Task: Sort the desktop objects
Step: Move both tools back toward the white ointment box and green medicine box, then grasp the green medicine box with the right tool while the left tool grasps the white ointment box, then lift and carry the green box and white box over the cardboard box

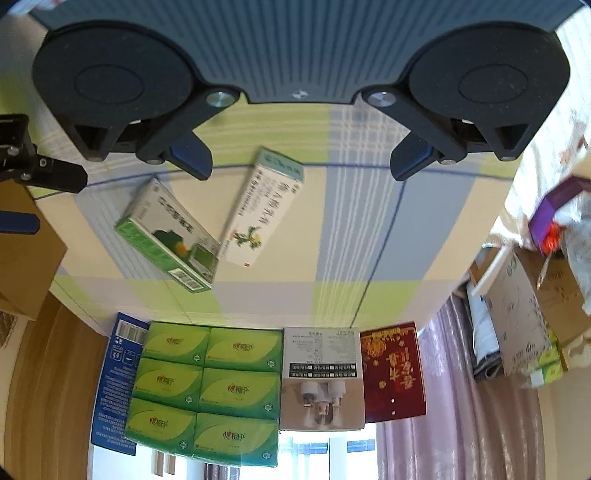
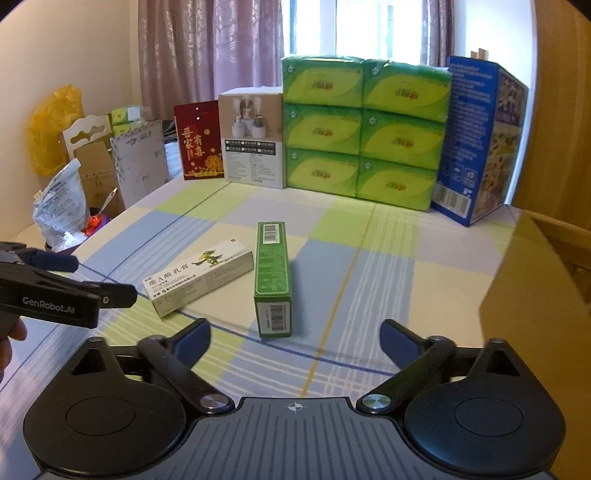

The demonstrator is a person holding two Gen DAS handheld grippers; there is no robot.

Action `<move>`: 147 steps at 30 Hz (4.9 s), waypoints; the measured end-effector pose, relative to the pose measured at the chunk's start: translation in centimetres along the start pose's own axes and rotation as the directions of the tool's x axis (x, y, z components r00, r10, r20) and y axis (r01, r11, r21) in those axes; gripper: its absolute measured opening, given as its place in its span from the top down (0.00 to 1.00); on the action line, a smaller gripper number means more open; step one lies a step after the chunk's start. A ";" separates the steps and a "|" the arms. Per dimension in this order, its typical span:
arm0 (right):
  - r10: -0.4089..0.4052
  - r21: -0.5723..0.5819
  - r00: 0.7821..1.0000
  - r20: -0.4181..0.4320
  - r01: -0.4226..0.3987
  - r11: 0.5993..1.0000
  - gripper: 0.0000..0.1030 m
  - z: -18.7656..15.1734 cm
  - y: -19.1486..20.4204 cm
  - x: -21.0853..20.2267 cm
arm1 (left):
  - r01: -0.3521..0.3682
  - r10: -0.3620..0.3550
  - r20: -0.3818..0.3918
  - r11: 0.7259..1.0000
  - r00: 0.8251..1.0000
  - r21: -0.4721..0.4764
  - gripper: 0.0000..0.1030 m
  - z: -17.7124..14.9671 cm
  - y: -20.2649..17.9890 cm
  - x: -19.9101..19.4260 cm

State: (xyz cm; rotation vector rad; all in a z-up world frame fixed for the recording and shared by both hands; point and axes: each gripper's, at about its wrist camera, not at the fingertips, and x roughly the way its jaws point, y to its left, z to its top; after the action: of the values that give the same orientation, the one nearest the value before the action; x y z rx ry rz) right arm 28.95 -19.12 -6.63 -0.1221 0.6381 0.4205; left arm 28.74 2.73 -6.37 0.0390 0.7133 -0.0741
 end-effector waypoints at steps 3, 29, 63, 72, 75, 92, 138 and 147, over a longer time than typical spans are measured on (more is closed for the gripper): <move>0.007 -0.004 1.000 -0.012 -0.007 1.000 0.18 0.0 0.0 1.3 | 0.009 -0.009 0.013 1.000 1.000 0.011 0.03 0.2 0.2 0.7; 0.029 -0.037 0.998 -0.050 -0.031 0.999 0.54 0.9 -0.2 8.5 | 0.085 -0.085 -0.007 0.985 0.996 0.153 0.34 1.3 -1.3 7.0; -0.051 0.012 0.990 -0.128 0.053 0.999 0.74 -3.1 0.2 1.5 | 0.144 -0.132 -0.125 0.985 0.983 0.091 0.68 -1.2 -4.9 1.6; -0.036 0.080 0.984 -0.177 0.050 0.995 0.73 -6.6 0.6 -4.8 | 0.172 -0.151 -0.152 0.976 0.977 0.132 0.68 -5.3 -7.8 -4.2; -0.046 0.064 0.986 -0.157 0.056 0.996 0.73 -7.2 0.9 -5.8 | 0.176 -0.152 -0.147 0.970 0.977 0.167 0.68 -6.1 -9.0 -5.0; -0.062 0.057 0.986 -0.152 0.072 0.996 0.73 -7.5 0.8 -3.9 | 0.163 -0.146 -0.153 0.981 0.977 0.105 0.64 -5.4 -9.3 -2.9; -0.114 0.060 0.985 -0.131 0.122 0.991 0.74 -8.4 1.5 -9.2 | 0.181 -0.166 -0.151 0.980 0.974 0.088 0.68 -6.2 -11.3 -5.5; -0.134 0.084 0.987 -0.094 0.142 0.986 0.74 -8.1 1.1 -14.8 | 0.184 -0.181 -0.114 0.983 0.977 0.015 0.68 -6.3 -13.1 -11.5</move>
State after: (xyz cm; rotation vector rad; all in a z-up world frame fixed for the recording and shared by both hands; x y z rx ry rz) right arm 13.36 -25.07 -4.20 -0.0988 0.7293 0.2527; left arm 14.87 -9.34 -3.77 0.0017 0.8270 -0.2584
